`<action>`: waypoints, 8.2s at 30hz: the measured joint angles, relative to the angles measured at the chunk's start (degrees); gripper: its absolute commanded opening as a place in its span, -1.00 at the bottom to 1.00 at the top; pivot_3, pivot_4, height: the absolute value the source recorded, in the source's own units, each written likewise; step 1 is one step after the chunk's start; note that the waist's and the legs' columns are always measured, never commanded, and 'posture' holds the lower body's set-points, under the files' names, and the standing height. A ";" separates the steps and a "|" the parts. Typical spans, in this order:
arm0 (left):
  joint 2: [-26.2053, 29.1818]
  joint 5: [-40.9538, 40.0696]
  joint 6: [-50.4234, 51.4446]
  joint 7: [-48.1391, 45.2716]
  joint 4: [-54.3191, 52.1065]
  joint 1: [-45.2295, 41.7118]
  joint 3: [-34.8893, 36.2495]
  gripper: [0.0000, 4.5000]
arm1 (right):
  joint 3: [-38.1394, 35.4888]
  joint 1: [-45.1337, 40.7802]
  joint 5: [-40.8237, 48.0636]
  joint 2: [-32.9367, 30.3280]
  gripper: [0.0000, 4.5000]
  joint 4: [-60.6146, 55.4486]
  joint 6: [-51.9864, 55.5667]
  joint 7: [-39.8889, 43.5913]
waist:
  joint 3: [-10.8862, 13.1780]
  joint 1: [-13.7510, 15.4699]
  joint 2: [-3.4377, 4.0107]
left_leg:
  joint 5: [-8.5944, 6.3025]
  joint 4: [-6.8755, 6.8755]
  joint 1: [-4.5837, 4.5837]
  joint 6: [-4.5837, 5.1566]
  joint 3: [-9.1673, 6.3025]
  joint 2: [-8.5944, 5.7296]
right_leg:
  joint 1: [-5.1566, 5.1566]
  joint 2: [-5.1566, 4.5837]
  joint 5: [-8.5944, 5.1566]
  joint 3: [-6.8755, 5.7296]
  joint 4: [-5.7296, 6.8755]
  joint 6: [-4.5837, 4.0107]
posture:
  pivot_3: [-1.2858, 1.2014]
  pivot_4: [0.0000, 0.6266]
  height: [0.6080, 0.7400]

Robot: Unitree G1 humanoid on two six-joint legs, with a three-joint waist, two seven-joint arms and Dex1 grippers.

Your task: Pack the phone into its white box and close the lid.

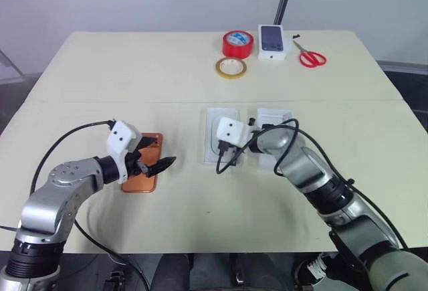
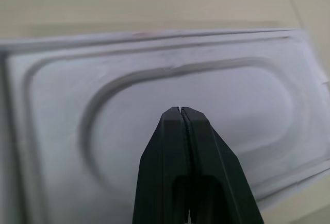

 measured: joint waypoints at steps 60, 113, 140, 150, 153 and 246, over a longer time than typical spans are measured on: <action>-18.03 -28.25 51.44 35.52 -1.88 -8.74 21.89 1.00 | 10.91 -9.00 -0.79 17.00 -0.98 12.90 -1.97 0.74 | -0.31 0.53 -0.12 | 0.02 0.00 0.32 -0.05 -0.07 -0.20 | 0.31 -0.24 0.00 -0.06 0.01 0.01 | 0.03 -0.52 1.00; -21.16 -75.26 17.37 73.53 19.02 -20.88 6.09 -0.98 | -24.66 8.92 17.33 -7.13 -1.00 -15.33 6.78 6.32 | -0.32 1.58 -0.40 | 0.05 0.01 0.01 -0.07 -0.17 -0.29 | 0.31 -0.27 0.01 -0.12 -0.35 0.02 | 0.03 -0.52 1.00; -30.41 -57.45 22.91 64.61 29.07 -25.88 -2.76 -0.18 | -28.81 16.04 21.76 -13.73 -1.00 -16.04 6.46 -2.63 | -0.31 0.55 -0.37 | 0.16 0.04 0.03 -0.26 -0.11 -0.10 | 0.27 0.01 0.01 -0.04 -0.30 0.01 | 0.03 -0.52 1.00; -23.28 -57.24 28.96 62.24 23.16 -26.65 -2.55 0.69 | -27.34 15.32 21.70 -14.36 -1.00 -14.76 4.88 -3.10 | -0.31 0.30 -0.36 | 0.18 0.00 0.04 -0.28 -0.11 -0.04 | 0.23 0.06 0.01 -0.03 -0.28 0.01 | 0.03 -0.52 1.00; -17.43 -57.44 31.21 60.42 19.51 -26.55 -1.75 0.69 | -26.22 14.50 21.15 -14.76 -1.00 -14.45 4.85 -3.27 | -0.31 0.32 -0.35 | 0.17 0.00 0.05 -0.28 -0.11 -0.05 | 0.23 0.04 0.01 -0.01 -0.28 0.01 | 0.03 -0.52 1.00; -5.12 10.05 -17.66 -14.08 2.03 -10.49 -21.64 -1.00 | -30.43 7.74 25.81 -15.57 -0.99 -6.86 48.17 -15.12 | -0.25 0.44 -0.07 | -0.06 -0.09 0.29 0.14 -0.10 -0.10 | 0.63 -0.03 0.01 -0.05 -0.51 0.00 | 0.03 -0.52 1.00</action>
